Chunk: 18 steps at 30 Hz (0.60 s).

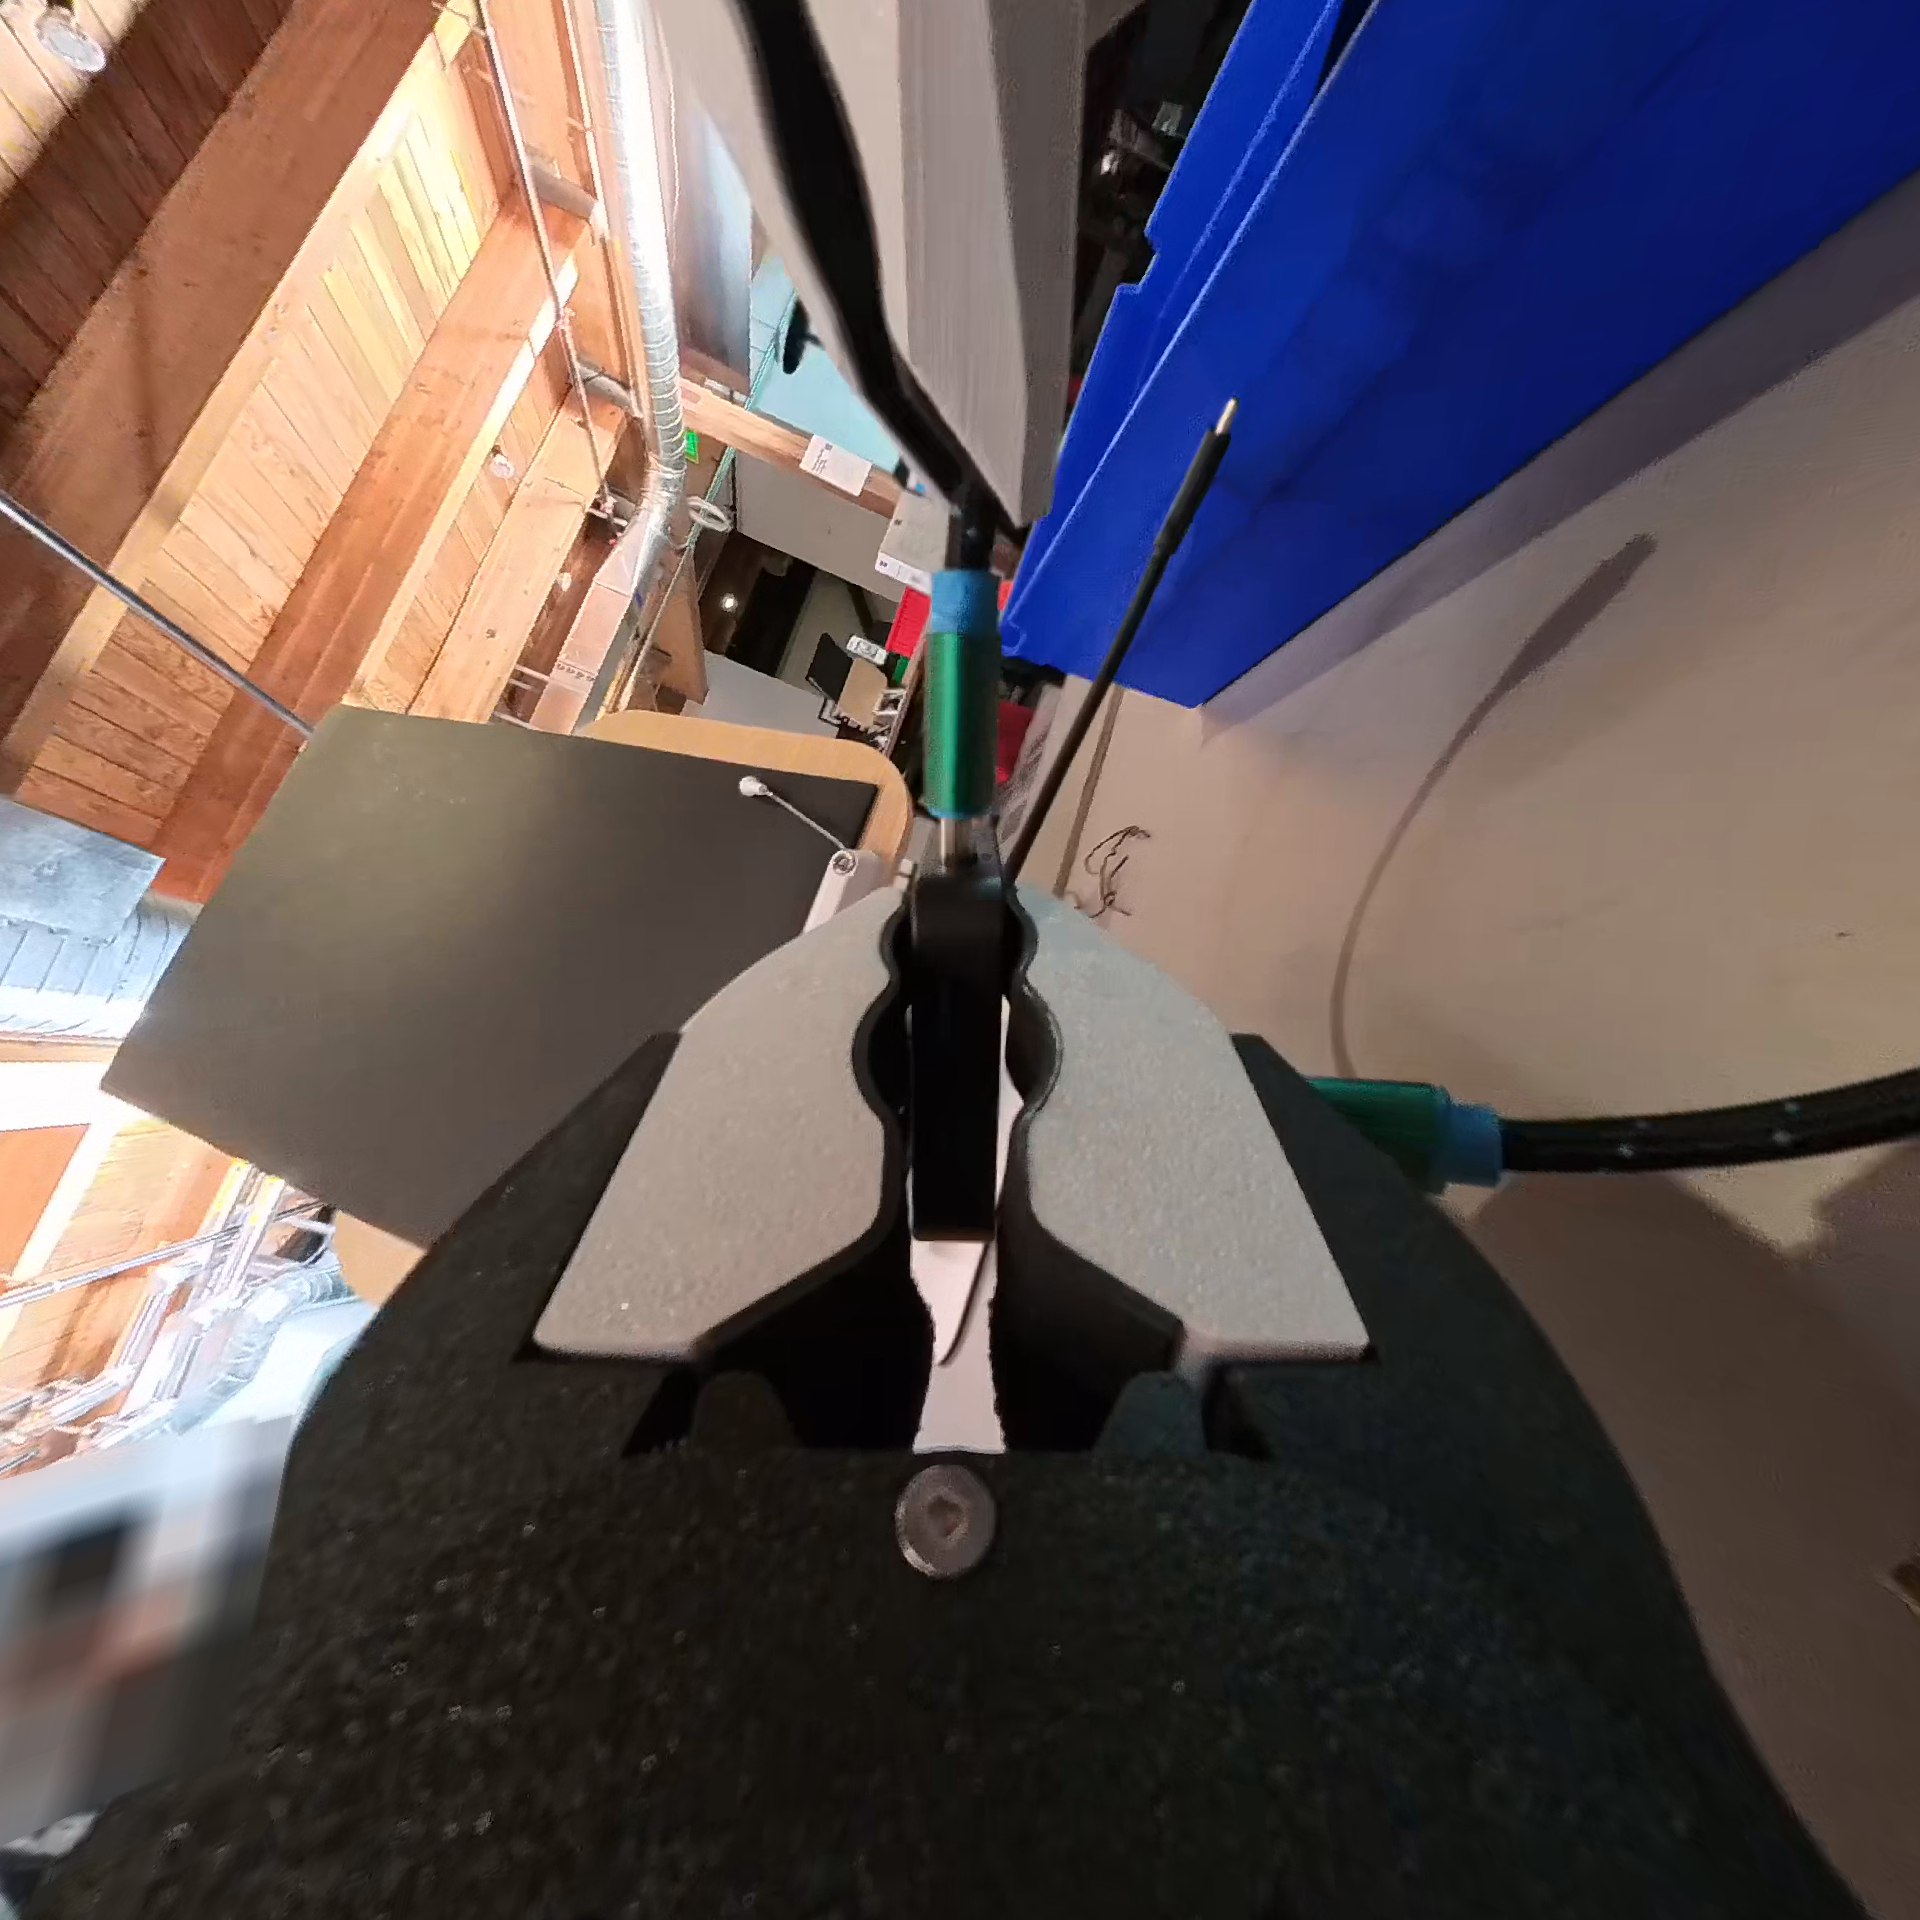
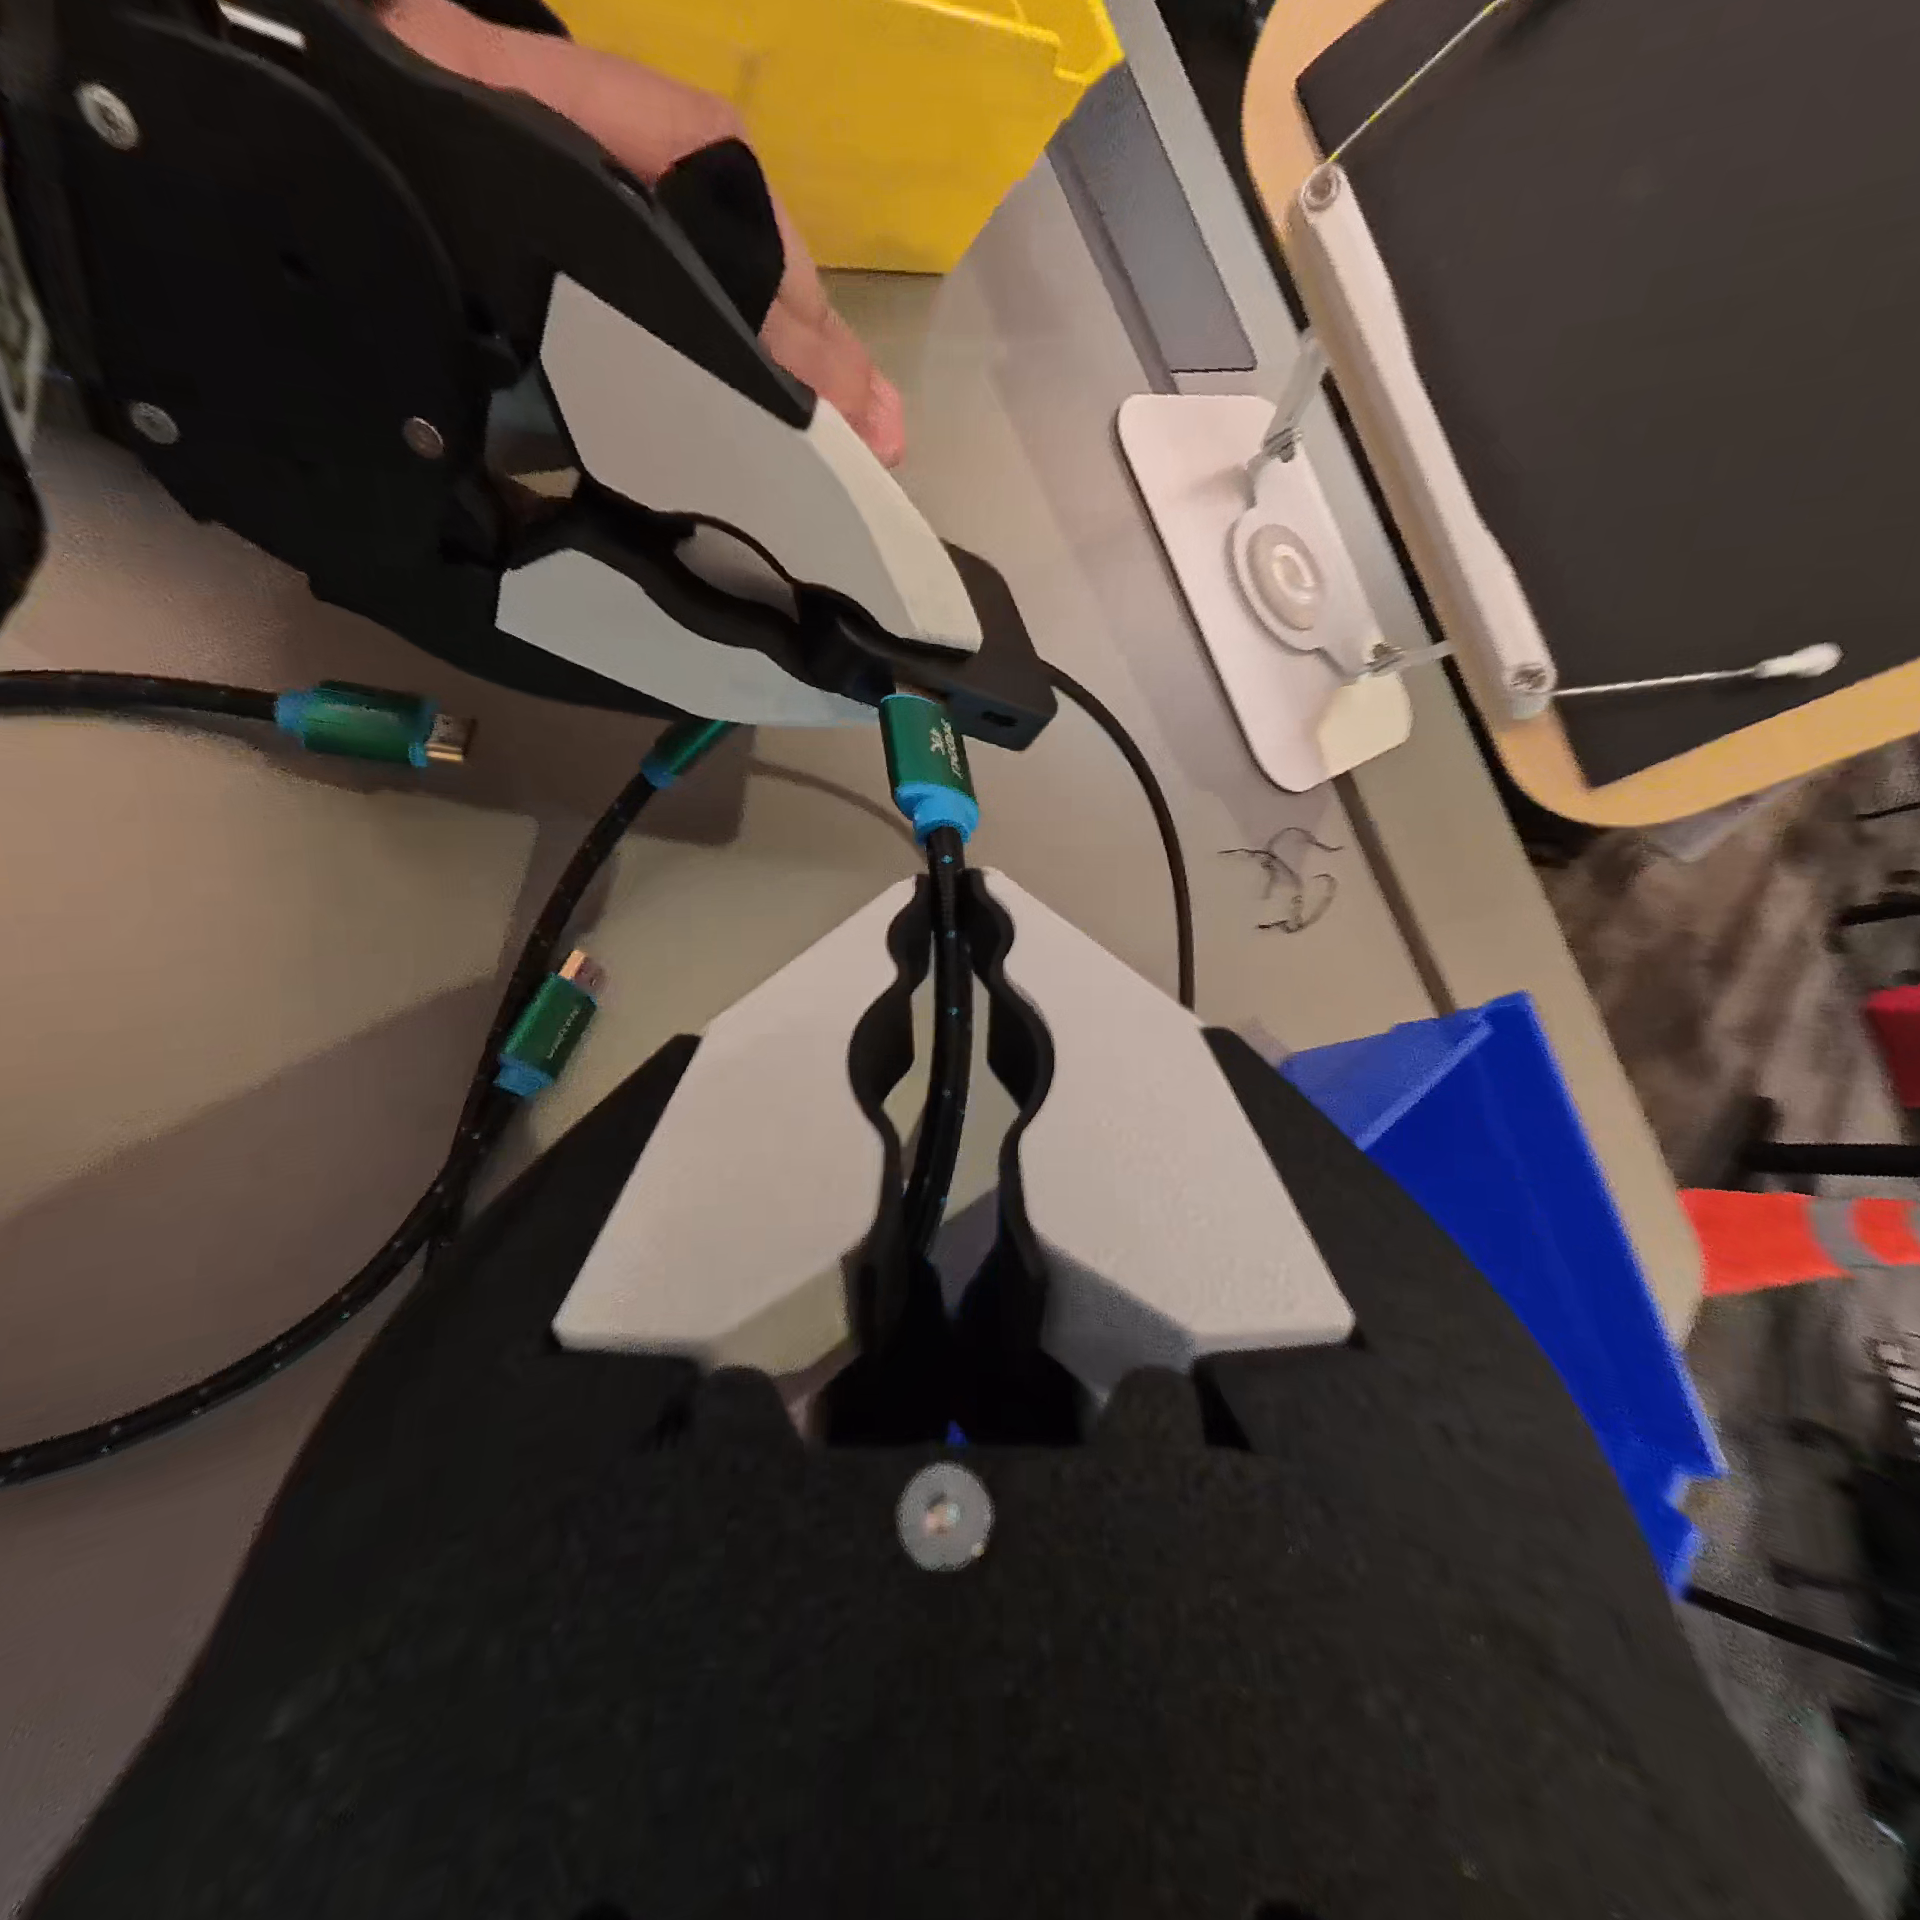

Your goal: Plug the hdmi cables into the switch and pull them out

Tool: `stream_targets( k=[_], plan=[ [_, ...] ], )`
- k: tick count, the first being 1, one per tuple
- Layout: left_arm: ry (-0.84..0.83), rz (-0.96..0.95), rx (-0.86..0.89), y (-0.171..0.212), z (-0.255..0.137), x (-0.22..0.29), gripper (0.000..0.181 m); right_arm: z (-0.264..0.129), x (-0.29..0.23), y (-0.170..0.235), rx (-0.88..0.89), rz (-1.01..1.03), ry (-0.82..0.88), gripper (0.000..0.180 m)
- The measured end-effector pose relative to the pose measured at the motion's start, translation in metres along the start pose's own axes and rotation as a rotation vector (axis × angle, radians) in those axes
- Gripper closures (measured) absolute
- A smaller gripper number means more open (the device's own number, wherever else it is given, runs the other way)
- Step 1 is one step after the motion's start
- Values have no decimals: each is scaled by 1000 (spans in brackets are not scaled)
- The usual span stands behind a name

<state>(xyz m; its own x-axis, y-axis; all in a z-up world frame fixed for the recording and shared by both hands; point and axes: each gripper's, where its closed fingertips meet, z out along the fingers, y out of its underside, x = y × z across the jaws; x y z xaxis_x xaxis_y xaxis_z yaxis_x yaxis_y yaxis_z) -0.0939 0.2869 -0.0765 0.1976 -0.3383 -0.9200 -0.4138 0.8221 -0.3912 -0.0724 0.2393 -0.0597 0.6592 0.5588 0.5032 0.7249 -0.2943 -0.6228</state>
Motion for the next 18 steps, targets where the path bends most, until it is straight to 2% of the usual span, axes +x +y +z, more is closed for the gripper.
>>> stream_targets(
  k=[2, 5, 14, 18],
  plan=[
    [24, -46, 16, -2, 0, 2, 167, 0, 0, 2, 21, -7, -17, 174],
    [74, -79, 34, -6, 0, 10, 167, 1, -2, 13, -72, -178, 30, 173],
    [130, 54, -15, -5, 3, 29, 167, 2, -6, 28, -248, -356, 87, 173],
    [140, 45, -16, -5, 3, 31, 167, 4, -7, 31, -270, -378, 90, 173]
  ],
)
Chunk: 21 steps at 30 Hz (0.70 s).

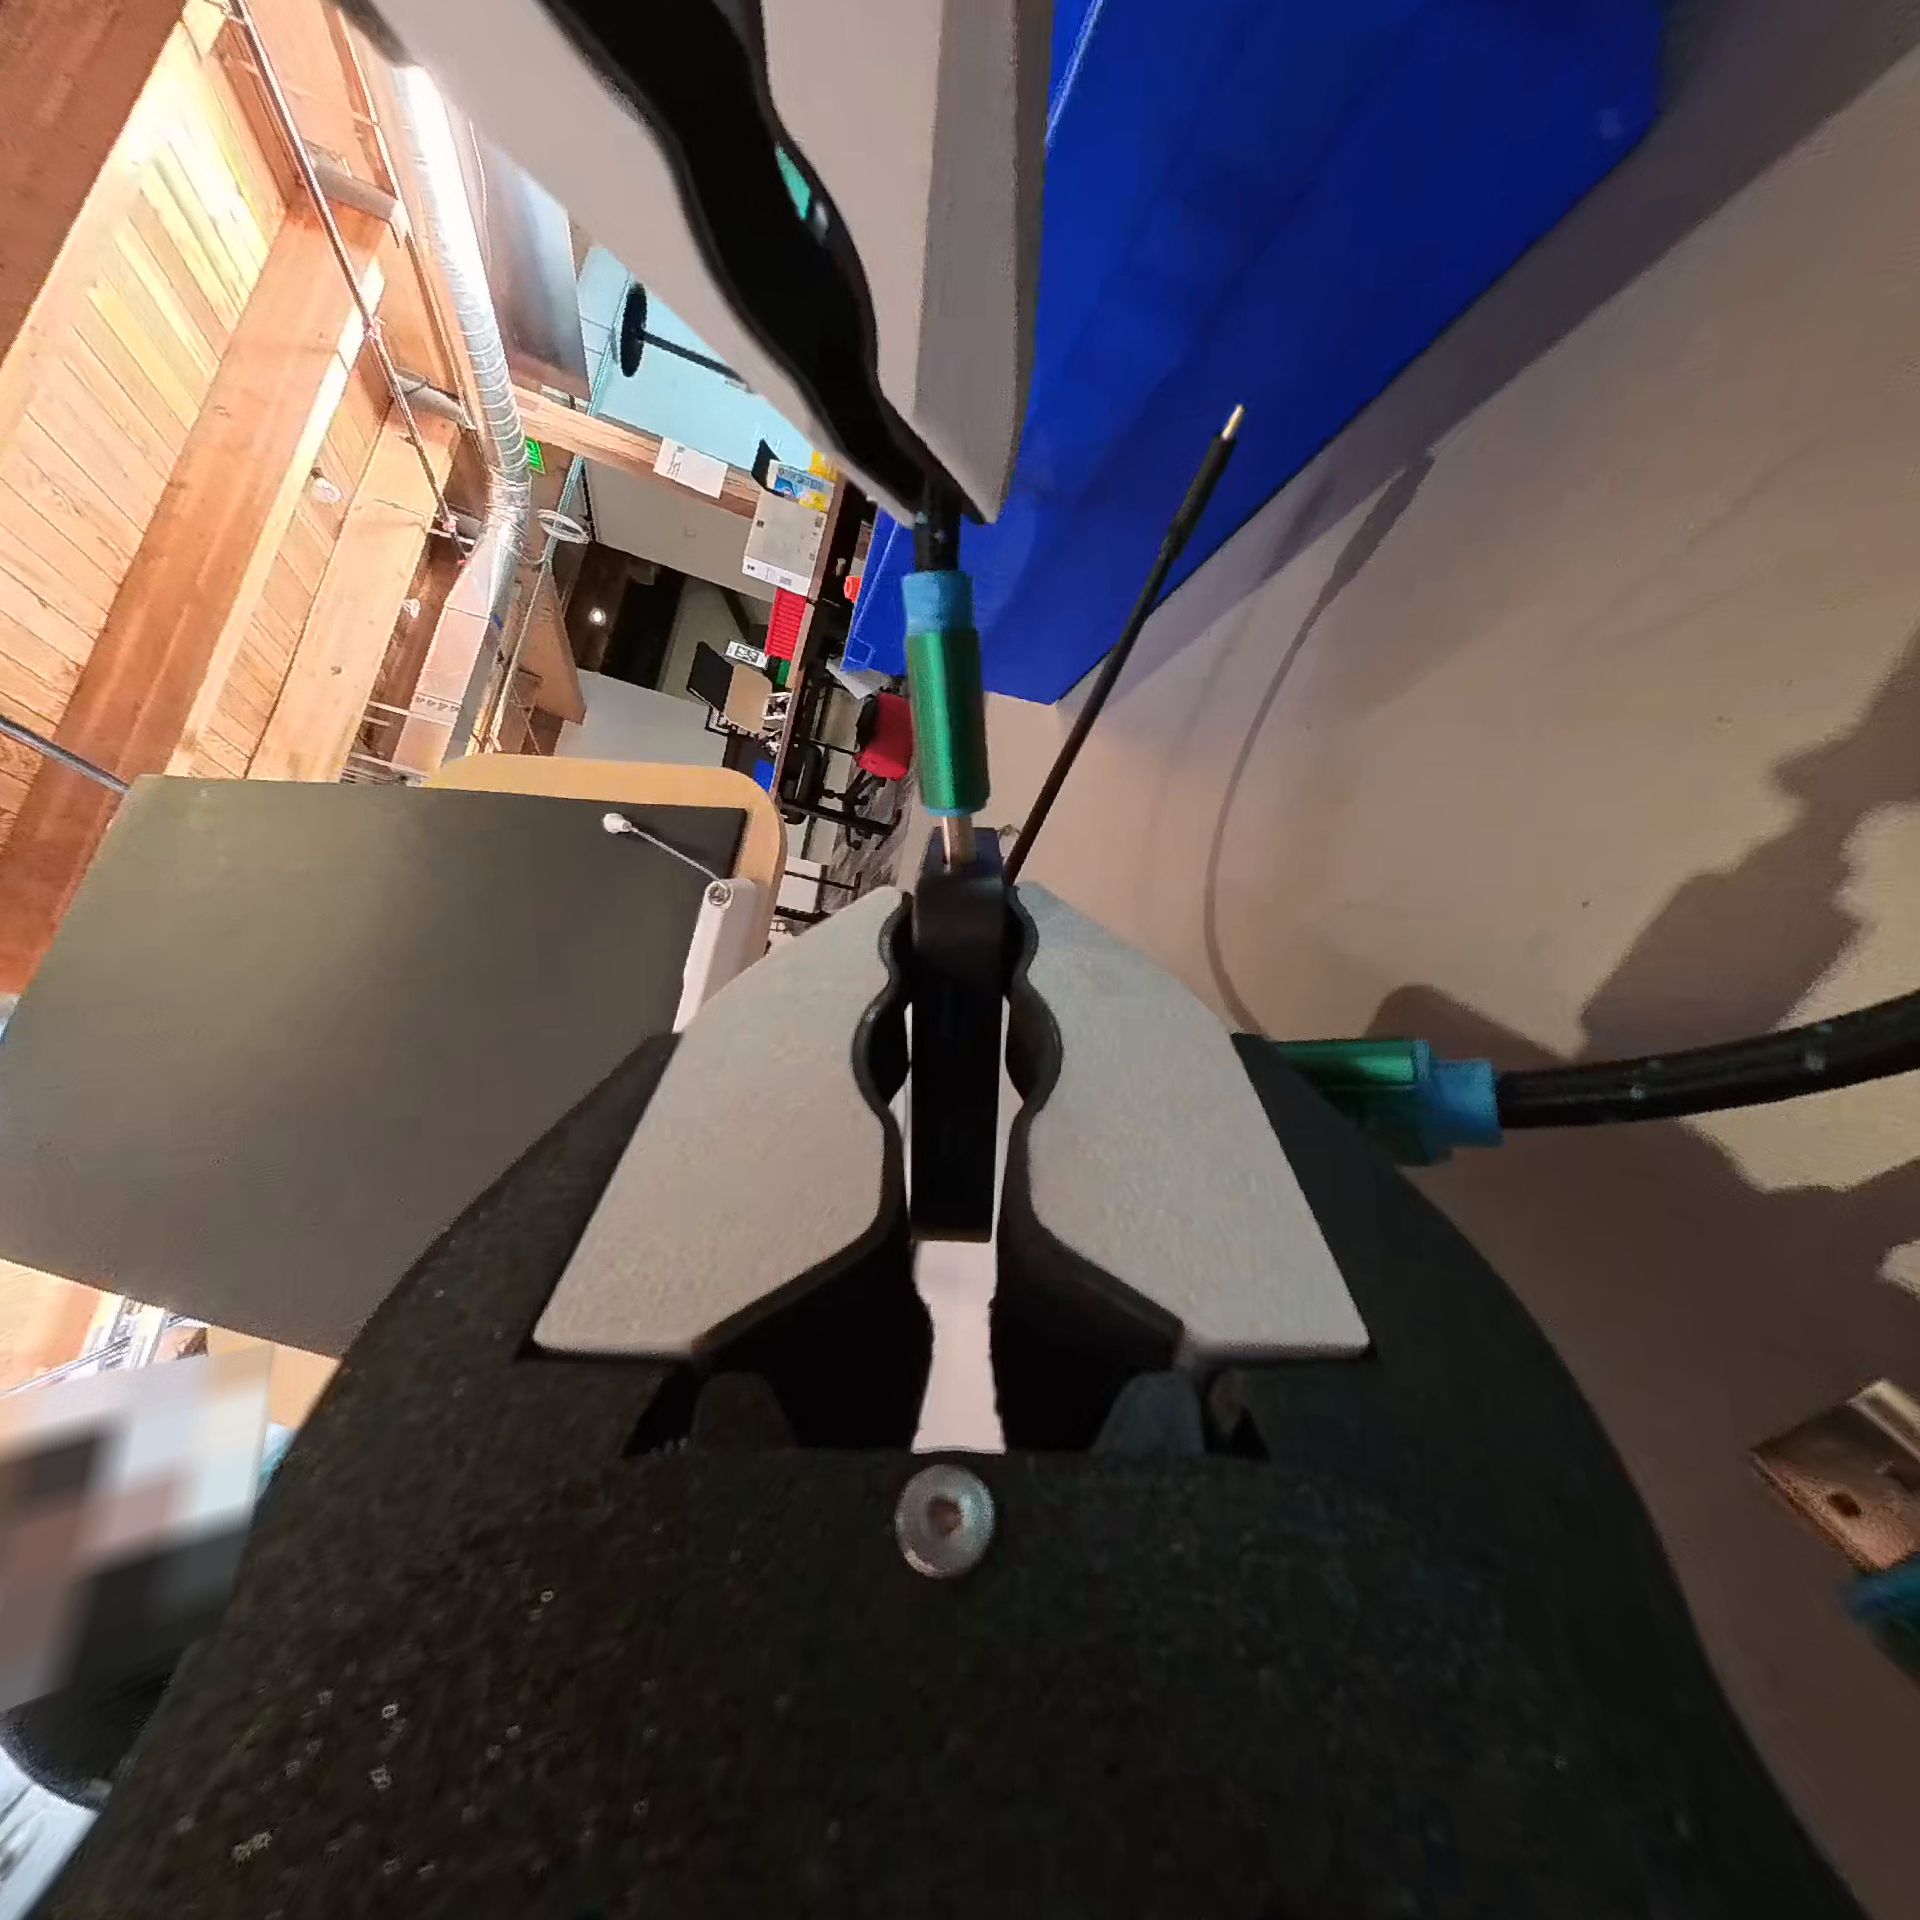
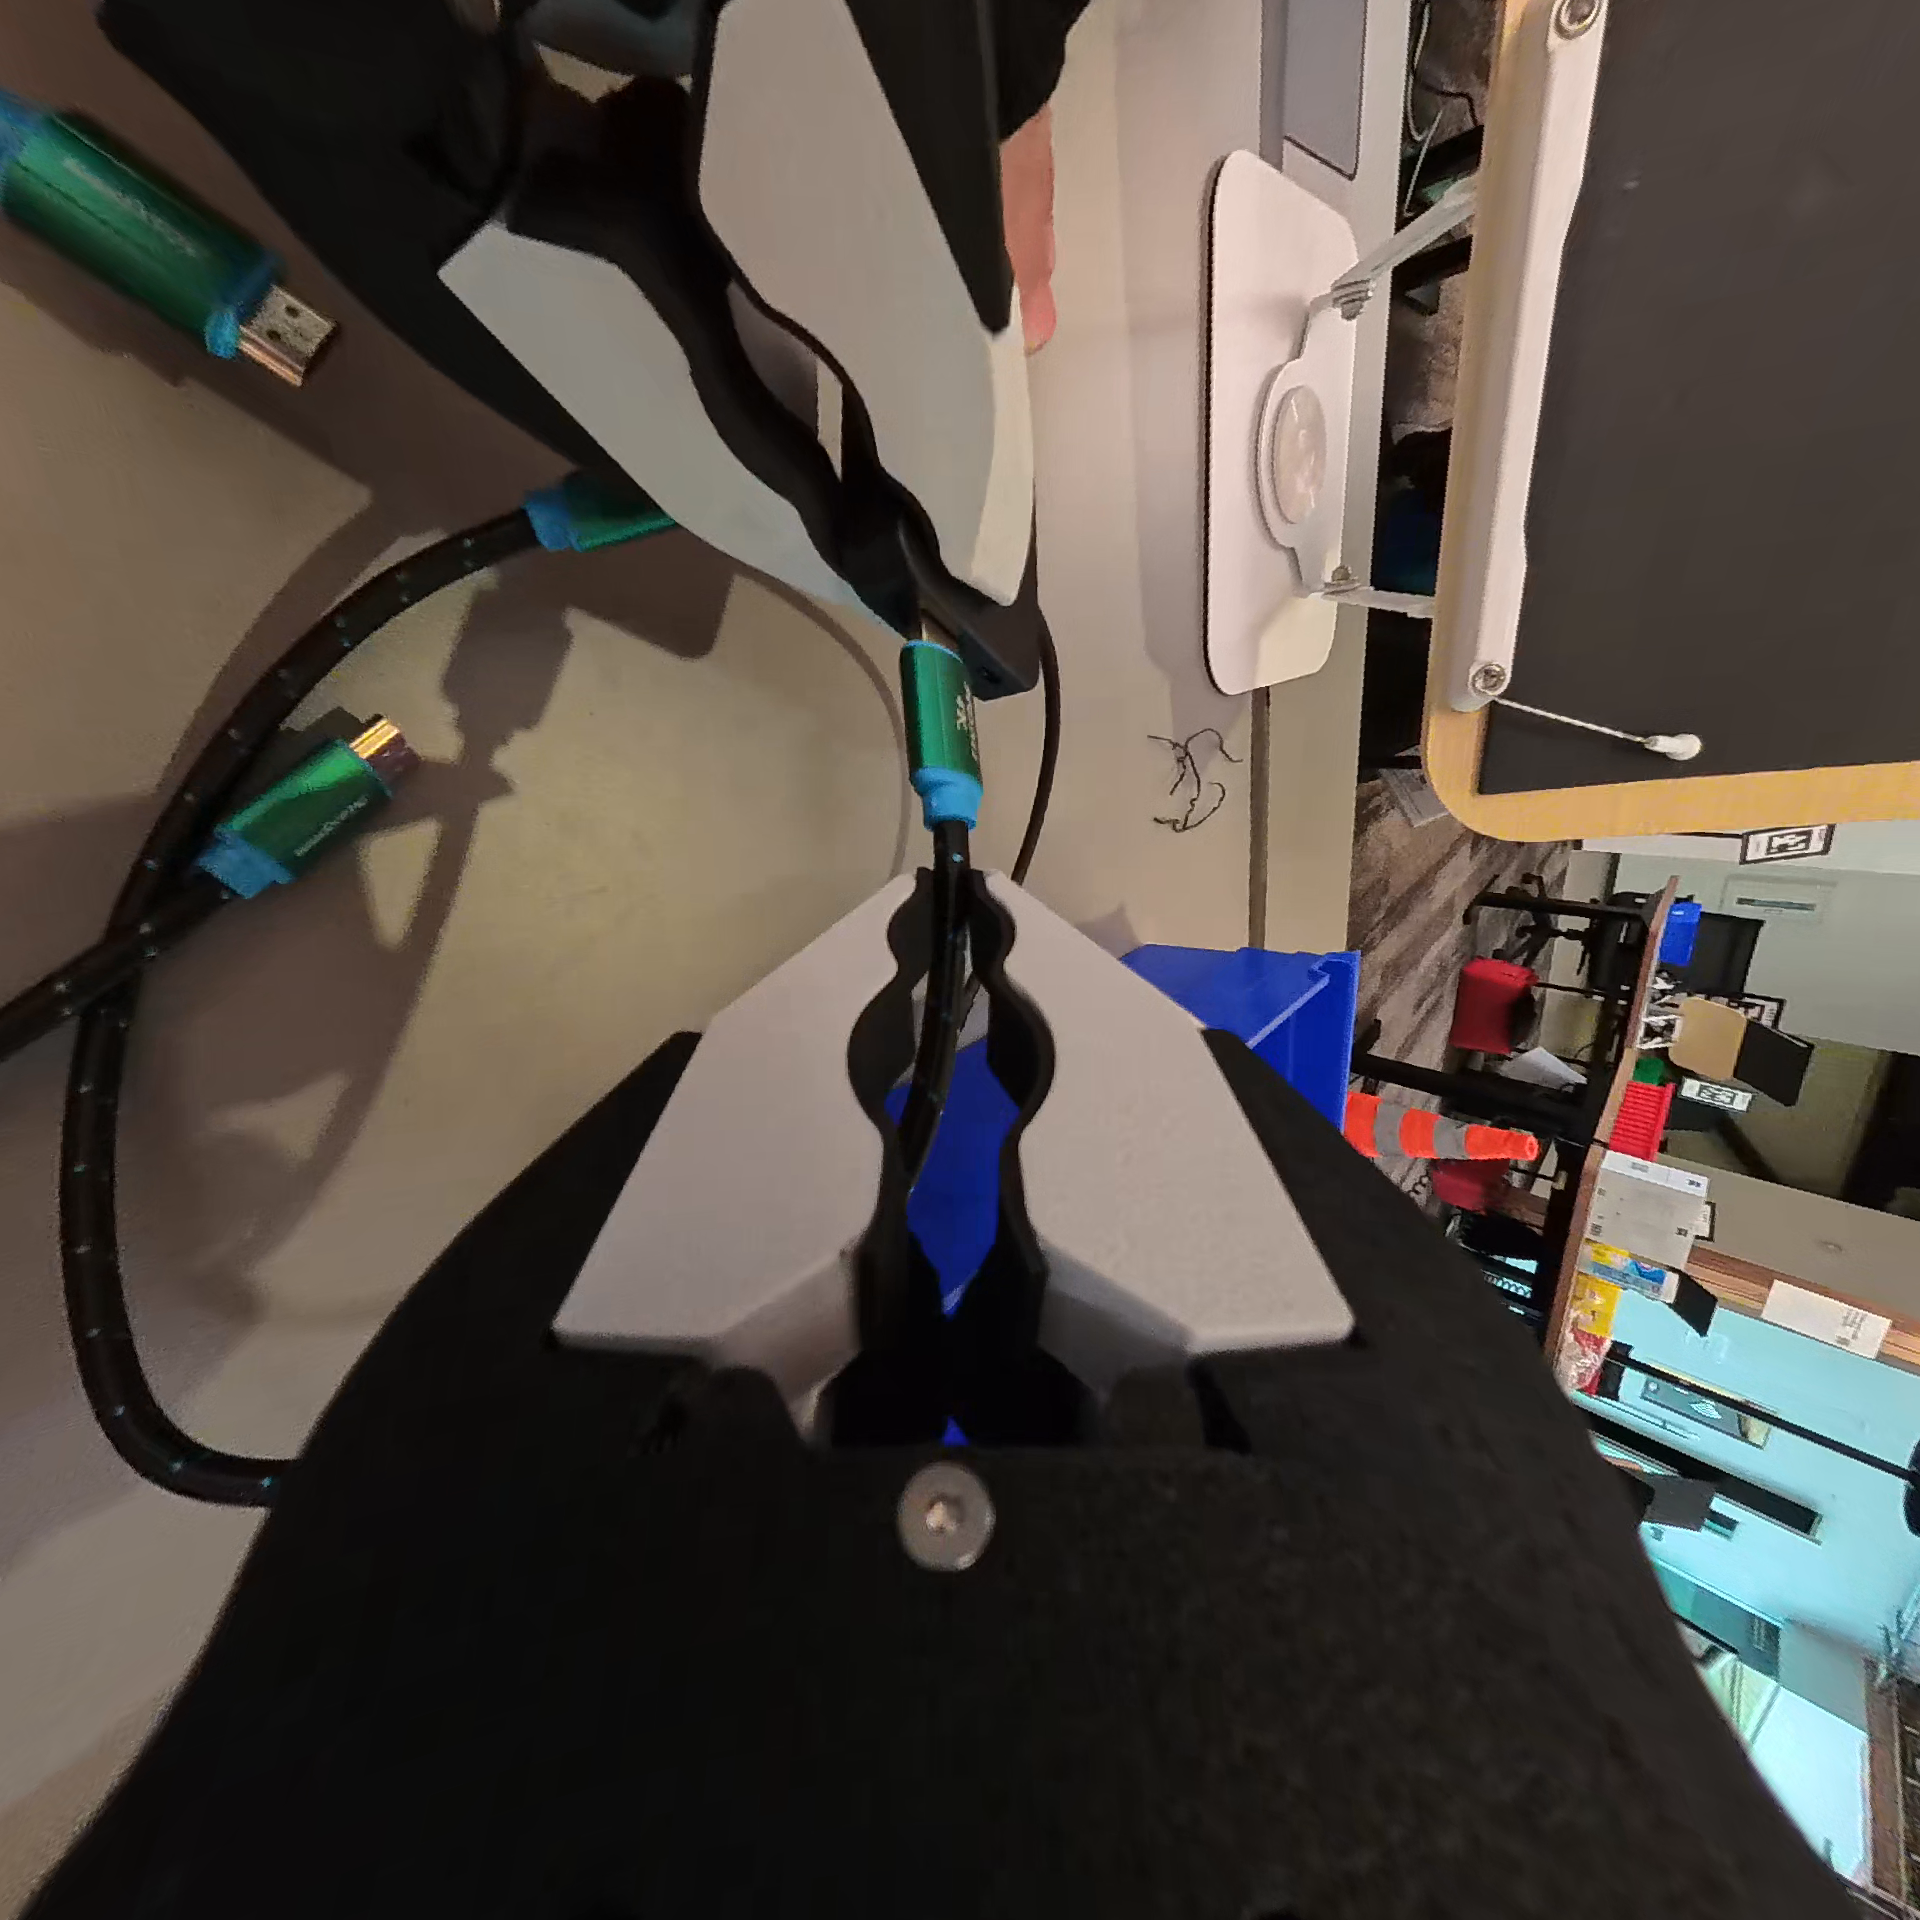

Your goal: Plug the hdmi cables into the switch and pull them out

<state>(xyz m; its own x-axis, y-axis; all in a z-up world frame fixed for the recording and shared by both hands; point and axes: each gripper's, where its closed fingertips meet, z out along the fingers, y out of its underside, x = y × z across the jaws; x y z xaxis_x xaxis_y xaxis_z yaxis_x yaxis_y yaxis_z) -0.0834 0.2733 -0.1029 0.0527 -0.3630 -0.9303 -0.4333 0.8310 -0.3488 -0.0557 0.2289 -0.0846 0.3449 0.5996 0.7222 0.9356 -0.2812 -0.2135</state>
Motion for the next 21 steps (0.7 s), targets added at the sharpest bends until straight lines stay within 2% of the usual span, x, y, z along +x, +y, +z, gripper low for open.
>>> stream_targets(
  k=[7, 13, 18, 21],
  plan=[
    [60, -134, -7, 2, 1, 4, 167, 0, 1, -3, 5, -33, 30, 173],
    [70, -117, 19, -1, 1, 6, 167, 1, -3, 0, 55, 26, -36, 173],
    [38, 10, -30, 2, 2, 9, 167, 2, -6, 0, 55, 72, -75, 174],
    [46, -41, -26, 2, 2, 7, 167, 3, -5, 0, 86, 124, -92, 174]
  ],
)
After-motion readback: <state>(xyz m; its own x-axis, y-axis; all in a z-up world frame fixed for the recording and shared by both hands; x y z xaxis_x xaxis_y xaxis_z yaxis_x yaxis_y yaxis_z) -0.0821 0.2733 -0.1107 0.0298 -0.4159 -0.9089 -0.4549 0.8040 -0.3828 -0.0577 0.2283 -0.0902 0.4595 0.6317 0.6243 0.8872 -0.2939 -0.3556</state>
